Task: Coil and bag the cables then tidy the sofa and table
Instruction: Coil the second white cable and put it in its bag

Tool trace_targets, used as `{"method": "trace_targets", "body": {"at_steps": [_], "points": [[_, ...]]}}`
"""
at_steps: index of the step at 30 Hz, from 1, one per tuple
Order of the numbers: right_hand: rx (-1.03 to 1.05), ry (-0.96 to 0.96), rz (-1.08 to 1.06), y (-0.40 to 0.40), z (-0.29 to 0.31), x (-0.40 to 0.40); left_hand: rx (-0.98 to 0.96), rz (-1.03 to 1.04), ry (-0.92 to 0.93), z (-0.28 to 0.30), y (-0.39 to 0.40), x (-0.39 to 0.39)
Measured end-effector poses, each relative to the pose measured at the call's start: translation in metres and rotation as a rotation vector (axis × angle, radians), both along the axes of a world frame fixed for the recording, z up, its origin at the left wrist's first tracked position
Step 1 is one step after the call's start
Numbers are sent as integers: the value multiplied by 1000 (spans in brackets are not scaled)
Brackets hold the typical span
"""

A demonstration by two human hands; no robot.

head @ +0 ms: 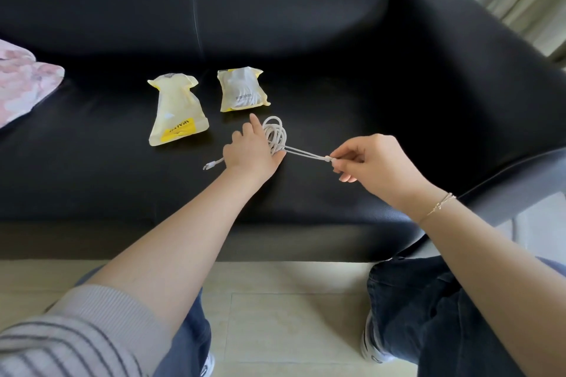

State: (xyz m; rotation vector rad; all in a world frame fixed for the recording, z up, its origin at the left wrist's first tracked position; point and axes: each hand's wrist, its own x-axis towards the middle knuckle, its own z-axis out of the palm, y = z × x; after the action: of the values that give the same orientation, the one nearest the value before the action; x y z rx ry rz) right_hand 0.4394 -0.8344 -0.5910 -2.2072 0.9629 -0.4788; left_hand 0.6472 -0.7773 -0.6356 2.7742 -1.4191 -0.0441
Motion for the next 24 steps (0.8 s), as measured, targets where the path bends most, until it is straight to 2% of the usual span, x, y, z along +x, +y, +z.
{"method": "trace_targets", "body": {"at_steps": [7, 12, 17, 21, 24], "points": [[-111, 82, -50, 0, -2, 0, -54, -170, -64, 10, 11, -1], [-151, 123, -12, 0, -4, 1, 6, -258, -81, 6, 18, -1], [-97, 114, 66, 4, -4, 2, -52, -140, -88, 6, 13, -3], [-110, 135, 123, 7, -5, 1, -62, -25, -3, 4, 6, 2], [-124, 137, 112, 5, -5, 0, -39, -36, -50, 5, 3, 6]]}}
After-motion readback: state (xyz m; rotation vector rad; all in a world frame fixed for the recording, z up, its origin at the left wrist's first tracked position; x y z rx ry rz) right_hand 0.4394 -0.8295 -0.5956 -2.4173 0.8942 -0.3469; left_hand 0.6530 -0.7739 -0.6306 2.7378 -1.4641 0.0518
